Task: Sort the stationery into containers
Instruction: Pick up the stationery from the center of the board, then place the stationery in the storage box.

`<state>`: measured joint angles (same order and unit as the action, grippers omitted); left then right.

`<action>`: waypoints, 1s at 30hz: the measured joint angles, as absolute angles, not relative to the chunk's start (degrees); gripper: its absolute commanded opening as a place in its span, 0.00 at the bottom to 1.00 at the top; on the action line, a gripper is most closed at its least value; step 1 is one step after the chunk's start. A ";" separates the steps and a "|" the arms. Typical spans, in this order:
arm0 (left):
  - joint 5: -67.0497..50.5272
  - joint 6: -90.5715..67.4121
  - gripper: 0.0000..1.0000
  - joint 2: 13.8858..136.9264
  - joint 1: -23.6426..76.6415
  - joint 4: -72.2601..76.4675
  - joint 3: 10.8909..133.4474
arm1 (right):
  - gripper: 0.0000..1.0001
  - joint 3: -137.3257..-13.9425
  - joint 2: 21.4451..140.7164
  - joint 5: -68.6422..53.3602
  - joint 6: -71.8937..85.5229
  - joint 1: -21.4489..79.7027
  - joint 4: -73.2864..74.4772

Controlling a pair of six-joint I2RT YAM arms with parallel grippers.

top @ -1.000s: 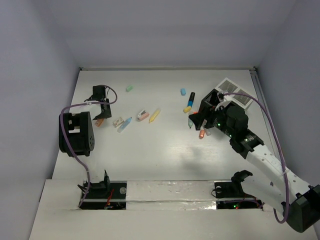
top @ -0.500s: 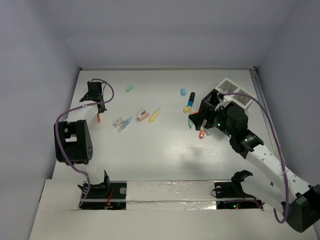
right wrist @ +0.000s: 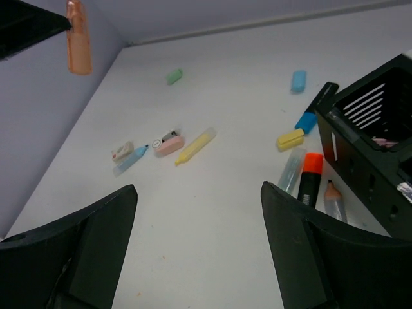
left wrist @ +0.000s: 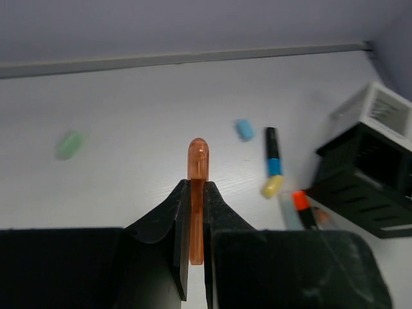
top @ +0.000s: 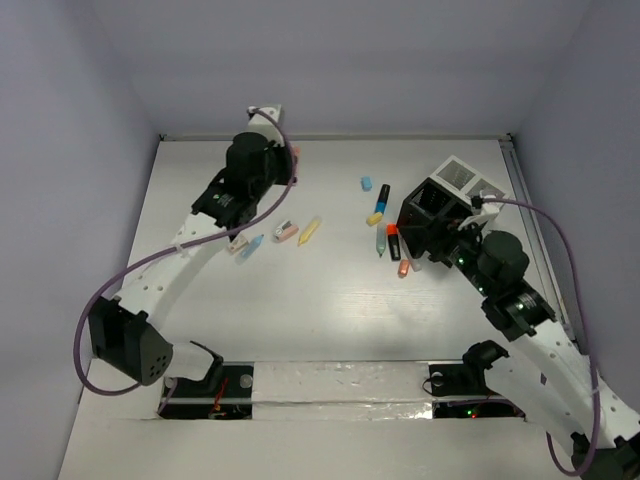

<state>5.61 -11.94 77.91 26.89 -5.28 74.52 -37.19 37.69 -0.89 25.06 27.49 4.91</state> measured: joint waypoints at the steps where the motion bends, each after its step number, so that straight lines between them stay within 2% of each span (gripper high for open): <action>1: 5.02 -12.49 0.00 78.59 29.17 -4.49 75.46 | 0.84 -38.37 36.32 0.27 24.82 27.46 7.05; 11: 0.78 -14.55 0.00 96.68 46.24 9.96 86.85 | 0.84 -53.34 26.57 4.78 23.70 27.46 15.75; 21: -3.44 -16.19 0.00 117.89 51.11 20.86 99.61 | 0.84 -55.02 23.99 5.82 23.09 27.46 18.81; 30: -5.52 -17.34 0.00 127.92 52.03 24.43 109.97 | 0.84 -53.63 23.99 6.02 22.48 27.46 19.70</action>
